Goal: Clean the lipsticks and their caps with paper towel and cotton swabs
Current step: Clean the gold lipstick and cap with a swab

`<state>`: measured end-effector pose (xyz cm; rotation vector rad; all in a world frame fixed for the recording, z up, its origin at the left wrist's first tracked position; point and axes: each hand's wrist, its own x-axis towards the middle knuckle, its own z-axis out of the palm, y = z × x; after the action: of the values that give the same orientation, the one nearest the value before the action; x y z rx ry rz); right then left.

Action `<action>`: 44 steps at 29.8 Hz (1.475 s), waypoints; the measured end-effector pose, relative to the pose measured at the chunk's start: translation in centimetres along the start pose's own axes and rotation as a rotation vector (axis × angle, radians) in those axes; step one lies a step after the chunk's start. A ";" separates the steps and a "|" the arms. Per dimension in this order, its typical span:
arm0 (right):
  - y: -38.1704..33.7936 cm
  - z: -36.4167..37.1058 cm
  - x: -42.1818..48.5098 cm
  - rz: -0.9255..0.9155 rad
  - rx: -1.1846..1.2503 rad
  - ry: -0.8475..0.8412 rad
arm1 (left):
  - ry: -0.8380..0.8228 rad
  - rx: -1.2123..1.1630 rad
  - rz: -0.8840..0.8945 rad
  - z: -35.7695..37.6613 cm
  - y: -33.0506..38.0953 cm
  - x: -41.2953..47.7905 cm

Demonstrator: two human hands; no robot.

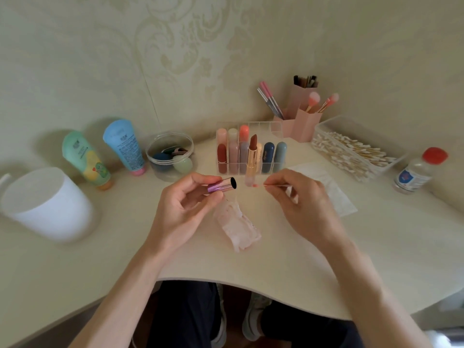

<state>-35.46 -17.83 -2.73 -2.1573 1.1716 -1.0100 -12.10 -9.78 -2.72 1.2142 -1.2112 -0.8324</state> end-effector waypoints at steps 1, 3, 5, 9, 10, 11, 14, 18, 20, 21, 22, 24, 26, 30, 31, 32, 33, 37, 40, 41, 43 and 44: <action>0.7 -0.6 0.2 0.021 -0.083 0.040 | -0.001 -0.007 0.000 0.2 0.2 -0.1; 2.0 -1.4 0.4 0.089 -0.218 0.123 | -0.009 -0.019 0.009 0.5 0.5 -0.1; 2.7 -1.9 0.6 0.158 -0.316 0.191 | -0.039 -0.023 0.030 0.8 0.9 0.1; 2.7 -2.7 0.9 0.295 -0.427 0.185 | -0.128 -0.017 0.080 1.7 1.3 0.7; 2.7 -2.8 0.9 0.321 -0.436 0.169 | -0.151 0.006 0.094 1.9 1.2 0.9; 2.8 -2.8 0.9 0.338 -0.431 0.162 | -0.173 0.033 0.107 2.0 1.1 1.0; 3.1 -2.7 0.7 0.352 -0.414 0.157 | -0.218 0.101 0.105 2.2 0.8 1.4; 3.2 -2.4 0.7 0.345 -0.413 0.157 | -0.214 0.053 0.086 2.4 0.6 1.4; 3.2 -2.4 0.6 0.340 -0.414 0.156 | -0.211 0.026 0.078 2.5 0.6 1.5; 3.2 -2.4 0.6 0.341 -0.417 0.154 | -0.210 0.022 0.073 2.5 0.5 1.5; 3.1 -2.4 0.7 0.343 -0.420 0.153 | -0.208 0.019 0.069 2.5 0.5 1.5; 3.0 -2.4 0.7 0.353 -0.424 0.155 | -0.203 0.005 0.061 2.4 0.4 1.6; 2.9 -2.4 0.7 0.361 -0.434 0.154 | -0.192 -0.007 0.052 2.4 0.3 1.6; 2.6 -2.4 0.7 0.366 -0.444 0.158 | -0.170 -0.041 0.037 2.6 0.2 1.6; 2.6 -2.4 0.7 0.370 -0.449 0.159 | -0.165 -0.049 0.035 2.6 0.3 1.6; 2.6 -2.3 0.7 0.373 -0.452 0.162 | -0.160 -0.054 0.034 2.6 0.3 1.5; 2.6 -2.3 0.7 0.375 -0.455 0.164 | -0.156 -0.059 0.034 2.6 0.3 1.5; 2.7 -2.2 0.6 0.375 -0.463 0.168 | -0.132 -0.076 0.031 2.6 0.3 1.5; 2.7 -2.0 0.6 0.359 -0.468 0.192 | -0.110 -0.095 0.023 2.6 0.3 1.7; 2.6 -1.9 0.5 0.341 -0.465 0.209 | -0.109 -0.099 0.021 2.6 0.2 1.8; 2.6 -1.5 0.6 0.316 -0.460 0.224 | -0.120 -0.101 0.023 2.6 0.1 1.8; 2.5 -1.4 0.6 0.314 -0.463 0.225 | -0.126 -0.100 0.024 2.6 0.0 1.8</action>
<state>-37.57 -19.71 -3.40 -2.1217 1.9423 -0.9230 -14.27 -12.07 -2.49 1.0771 -1.2674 -0.9522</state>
